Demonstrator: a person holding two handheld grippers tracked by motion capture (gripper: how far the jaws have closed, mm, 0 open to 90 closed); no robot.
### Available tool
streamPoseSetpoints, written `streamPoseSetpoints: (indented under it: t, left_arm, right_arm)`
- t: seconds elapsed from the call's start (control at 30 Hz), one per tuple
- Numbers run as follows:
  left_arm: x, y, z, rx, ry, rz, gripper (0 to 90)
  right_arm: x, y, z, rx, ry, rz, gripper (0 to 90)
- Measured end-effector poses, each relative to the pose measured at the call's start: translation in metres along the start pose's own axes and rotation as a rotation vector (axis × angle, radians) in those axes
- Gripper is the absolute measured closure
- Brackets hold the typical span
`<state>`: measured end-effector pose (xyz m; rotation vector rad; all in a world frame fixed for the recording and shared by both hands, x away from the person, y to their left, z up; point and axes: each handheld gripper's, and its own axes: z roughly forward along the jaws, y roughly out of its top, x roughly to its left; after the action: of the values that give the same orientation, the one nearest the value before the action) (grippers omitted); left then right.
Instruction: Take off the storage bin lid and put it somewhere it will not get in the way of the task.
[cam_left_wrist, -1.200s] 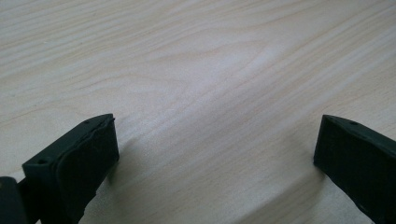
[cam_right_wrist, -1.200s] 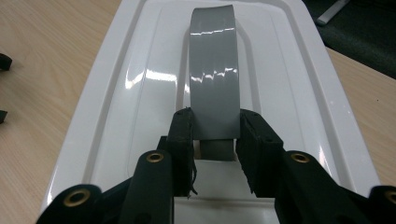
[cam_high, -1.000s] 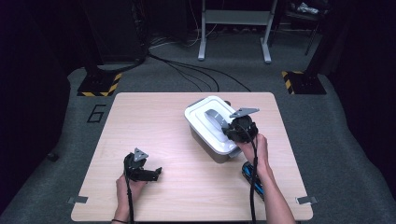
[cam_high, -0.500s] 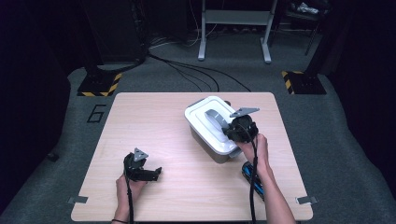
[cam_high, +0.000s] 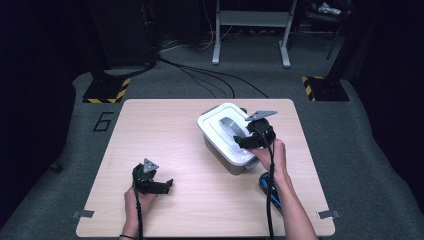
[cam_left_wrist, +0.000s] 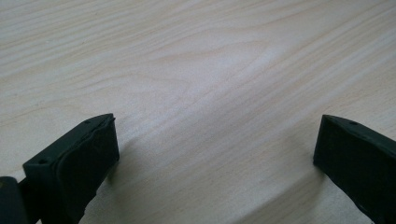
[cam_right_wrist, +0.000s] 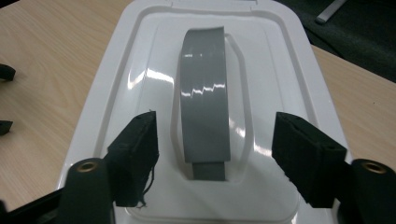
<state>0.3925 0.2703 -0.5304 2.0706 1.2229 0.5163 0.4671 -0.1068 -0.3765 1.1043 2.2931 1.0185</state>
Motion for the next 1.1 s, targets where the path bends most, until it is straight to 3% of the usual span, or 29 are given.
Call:
streamPoseSetpoints:
  t: [0.1, 0.13, 0.2, 0.27, 0.5, 0.53, 0.83, 1.1]
  left_arm:
    - [0.0, 0.0, 0.0, 0.004, -0.001, 0.005, 0.1]
    - [0.0, 0.0, 0.0, 0.004, 0.0, 0.005, 0.1]
    - [0.0, 0.0, 0.0, 0.0, 0.0, -0.001, 0.1]
    - [0.0, 0.0, 0.0, 0.0, 0.001, -0.001, 0.1]
    - [0.0, 0.0, 0.0, -0.001, 0.004, -0.004, 0.1]
    - [0.0, 0.0, 0.0, -0.001, 0.004, -0.005, 0.1]
    - [0.0, 0.0, 0.0, 0.002, 0.004, -0.002, 0.1]
    - [0.0, 0.0, 0.0, 0.004, 0.004, 0.0, 0.1]
  right_arm:
    - [0.002, 0.012, 0.003, 0.002, 0.0, -0.02, 26.9]
    - [0.003, 0.019, 0.007, 0.005, 0.005, -0.057, 31.7]
    - [0.004, 0.023, 0.01, 0.008, 0.004, -0.067, 34.2]
    - [0.006, 0.031, 0.016, 0.034, 0.014, -0.064, 44.2]
    - [0.006, 0.034, 0.024, 0.055, 0.007, -0.084, 60.9]
    - [0.007, 0.034, 0.025, 0.067, 0.002, -0.066, 64.5]
    - [0.007, 0.034, 0.022, 0.051, -0.005, -0.073, 66.8]
    - [0.005, 0.039, 0.005, 0.004, -0.02, -0.066, 66.9]
